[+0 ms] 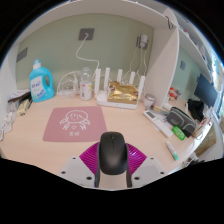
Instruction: Arrange mouse
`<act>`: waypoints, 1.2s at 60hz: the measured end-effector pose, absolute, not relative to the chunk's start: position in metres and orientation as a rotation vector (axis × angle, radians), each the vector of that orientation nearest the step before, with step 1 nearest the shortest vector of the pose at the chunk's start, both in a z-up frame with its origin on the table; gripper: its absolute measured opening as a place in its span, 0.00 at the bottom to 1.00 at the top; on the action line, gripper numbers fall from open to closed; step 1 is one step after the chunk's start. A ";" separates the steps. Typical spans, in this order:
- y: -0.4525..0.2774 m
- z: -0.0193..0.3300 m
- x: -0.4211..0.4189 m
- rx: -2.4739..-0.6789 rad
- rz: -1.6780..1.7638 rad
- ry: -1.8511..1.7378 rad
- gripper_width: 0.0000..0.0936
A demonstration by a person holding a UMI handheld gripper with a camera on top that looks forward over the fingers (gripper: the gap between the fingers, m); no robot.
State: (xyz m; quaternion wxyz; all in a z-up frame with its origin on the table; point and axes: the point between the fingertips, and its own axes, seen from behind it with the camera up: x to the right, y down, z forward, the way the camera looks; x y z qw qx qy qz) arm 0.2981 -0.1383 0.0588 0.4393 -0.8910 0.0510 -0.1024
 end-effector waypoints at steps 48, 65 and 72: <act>0.053 -0.013 0.184 -2.316 -0.072 0.052 0.47; 0.035 0.029 0.183 -2.278 -0.100 0.033 0.91; 0.006 0.065 0.176 -2.240 -0.137 0.036 0.91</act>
